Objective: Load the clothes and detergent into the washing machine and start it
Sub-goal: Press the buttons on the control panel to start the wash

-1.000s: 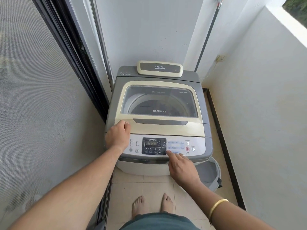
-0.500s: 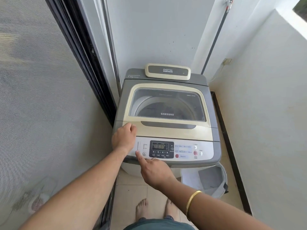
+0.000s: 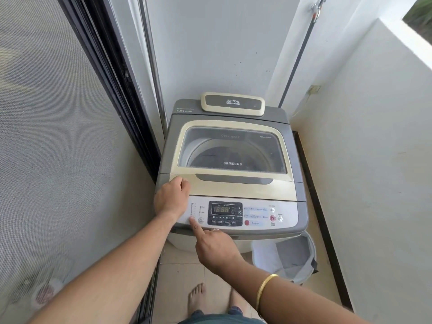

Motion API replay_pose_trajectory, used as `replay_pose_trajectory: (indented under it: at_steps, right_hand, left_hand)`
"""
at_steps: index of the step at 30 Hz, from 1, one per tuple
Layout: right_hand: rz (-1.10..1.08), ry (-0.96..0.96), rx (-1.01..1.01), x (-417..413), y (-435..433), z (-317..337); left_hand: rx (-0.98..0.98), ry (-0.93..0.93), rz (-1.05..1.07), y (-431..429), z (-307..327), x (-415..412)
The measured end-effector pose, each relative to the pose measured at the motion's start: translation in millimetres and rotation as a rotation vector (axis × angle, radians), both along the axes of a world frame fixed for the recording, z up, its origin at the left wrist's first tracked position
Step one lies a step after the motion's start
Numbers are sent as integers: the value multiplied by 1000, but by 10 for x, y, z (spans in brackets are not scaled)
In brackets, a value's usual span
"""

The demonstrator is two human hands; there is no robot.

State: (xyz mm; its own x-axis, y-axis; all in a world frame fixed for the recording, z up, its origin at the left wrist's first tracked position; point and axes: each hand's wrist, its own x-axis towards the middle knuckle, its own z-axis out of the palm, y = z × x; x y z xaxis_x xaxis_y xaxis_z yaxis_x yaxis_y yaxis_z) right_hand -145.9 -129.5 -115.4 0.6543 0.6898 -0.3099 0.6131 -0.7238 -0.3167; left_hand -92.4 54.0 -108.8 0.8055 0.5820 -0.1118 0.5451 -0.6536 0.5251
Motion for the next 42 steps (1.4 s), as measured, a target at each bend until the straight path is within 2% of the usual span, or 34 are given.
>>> replay_pose_trajectory:
  at_steps: [13, 26, 32, 37, 42]
  right_hand:
    - [-24, -49, 56, -37, -141, -14]
    - [-569, -142, 7, 186, -1524, -147]
    - [-564, -165, 3, 275, -1684, -196]
    - [-461, -228, -32, 336, -1772, -290]
    - [-386, -265, -76, 394, -1842, -329]
  left_hand:
    - [32, 40, 20, -49, -3, 1]
    - [89, 59, 63, -126, 5, 60]
    - [130, 77, 68, -188, -16, 55]
    - [119, 86, 99, -221, -21, 88]
    - [132, -39, 75, -304, -67, 60]
